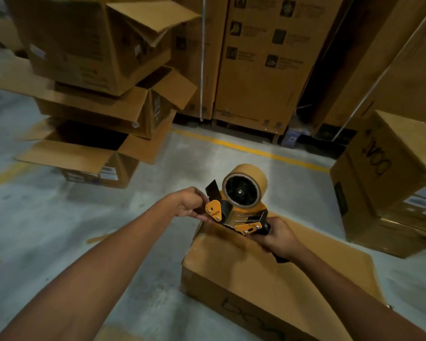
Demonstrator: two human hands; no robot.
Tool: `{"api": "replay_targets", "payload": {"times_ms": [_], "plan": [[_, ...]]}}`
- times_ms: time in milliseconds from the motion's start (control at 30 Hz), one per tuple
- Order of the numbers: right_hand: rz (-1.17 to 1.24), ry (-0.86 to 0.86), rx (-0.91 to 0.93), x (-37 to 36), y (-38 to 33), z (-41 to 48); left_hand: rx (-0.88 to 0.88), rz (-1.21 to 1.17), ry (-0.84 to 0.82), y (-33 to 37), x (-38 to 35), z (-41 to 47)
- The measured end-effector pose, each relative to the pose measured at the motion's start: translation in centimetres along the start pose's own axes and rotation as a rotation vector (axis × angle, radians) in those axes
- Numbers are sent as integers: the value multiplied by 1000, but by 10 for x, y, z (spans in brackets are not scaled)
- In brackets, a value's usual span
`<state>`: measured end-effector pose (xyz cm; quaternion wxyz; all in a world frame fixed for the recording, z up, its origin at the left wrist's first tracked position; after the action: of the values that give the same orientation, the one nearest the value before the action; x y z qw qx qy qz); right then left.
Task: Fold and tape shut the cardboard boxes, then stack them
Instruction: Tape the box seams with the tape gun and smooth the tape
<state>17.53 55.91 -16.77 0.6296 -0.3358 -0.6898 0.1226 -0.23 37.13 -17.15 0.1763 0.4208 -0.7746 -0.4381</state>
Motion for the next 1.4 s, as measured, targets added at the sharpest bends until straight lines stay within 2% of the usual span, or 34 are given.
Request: {"api": "replay_targets", "payload": {"times_ms": [200,567,833,1033,1200,1400], "plan": [[-9,12,-14,-30,18,51,55,133,3,-14,20,58],[-185,-41,-16,-71,41,90,79,219,-134,-48,49,101],[-188,-11,3,-73,42,87,40,147,-125,-64,54,119],[-190,-31,-4,-71,40,81,111,11,-118,-89,59,130],[-218,-61,-35,-71,41,82,170,-100,-194,-100,42,121],[-257,-72,-68,-73,39,79,-25,-60,14,-121,16,116]]}}
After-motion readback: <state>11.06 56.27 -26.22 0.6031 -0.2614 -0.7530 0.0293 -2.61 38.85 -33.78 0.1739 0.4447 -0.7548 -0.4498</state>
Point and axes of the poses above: each hand's wrist, its own z-axis towards the middle knuckle, its own x-axis out of the back of the hand, y = z × x, the point moved 3 cm from there along z, towards the middle knuckle, and after that the axes turned 12 degrees about -z, right-handed, at the moved point
